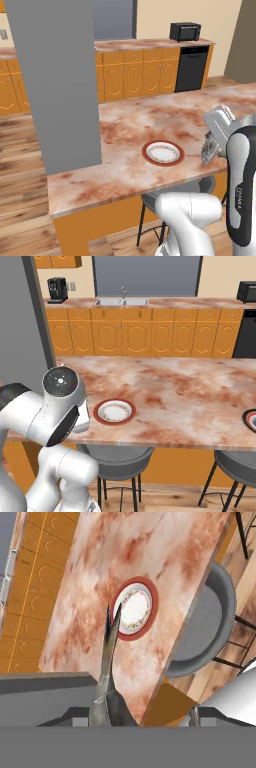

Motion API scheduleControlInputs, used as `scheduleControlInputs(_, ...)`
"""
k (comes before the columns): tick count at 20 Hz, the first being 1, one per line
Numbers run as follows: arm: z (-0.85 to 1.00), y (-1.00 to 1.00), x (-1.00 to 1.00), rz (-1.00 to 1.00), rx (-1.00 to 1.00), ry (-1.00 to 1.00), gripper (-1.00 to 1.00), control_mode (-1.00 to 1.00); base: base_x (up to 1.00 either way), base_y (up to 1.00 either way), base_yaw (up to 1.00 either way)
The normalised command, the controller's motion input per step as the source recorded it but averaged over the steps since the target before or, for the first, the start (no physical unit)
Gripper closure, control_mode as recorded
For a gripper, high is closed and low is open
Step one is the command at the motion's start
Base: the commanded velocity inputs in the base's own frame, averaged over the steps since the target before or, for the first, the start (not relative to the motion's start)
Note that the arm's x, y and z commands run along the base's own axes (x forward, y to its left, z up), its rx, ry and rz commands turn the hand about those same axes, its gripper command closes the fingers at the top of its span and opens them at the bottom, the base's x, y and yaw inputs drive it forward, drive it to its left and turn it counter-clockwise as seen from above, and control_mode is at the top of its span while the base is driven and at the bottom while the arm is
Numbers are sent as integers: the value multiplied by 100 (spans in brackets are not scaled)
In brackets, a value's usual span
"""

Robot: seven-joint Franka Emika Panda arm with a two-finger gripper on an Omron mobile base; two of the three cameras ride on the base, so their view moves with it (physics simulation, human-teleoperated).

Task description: Transport the fish and mushroom to the fridge. Place the fish on the rack containing meat and place the mushroom on the rack containing the vegetable, ensuring meats and vegetables are on different racks.

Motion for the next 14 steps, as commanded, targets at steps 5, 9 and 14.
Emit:
scheduleControlInputs(5,93,8,-26,0,-3,-12,100,-100,0,0,0)
scheduleControlInputs(9,44,0,-32,-5,0,-30,100,-100,0,0,0)
scheduleControlInputs(14,49,5,-23,-6,0,-15,100,-100,0,0,0)
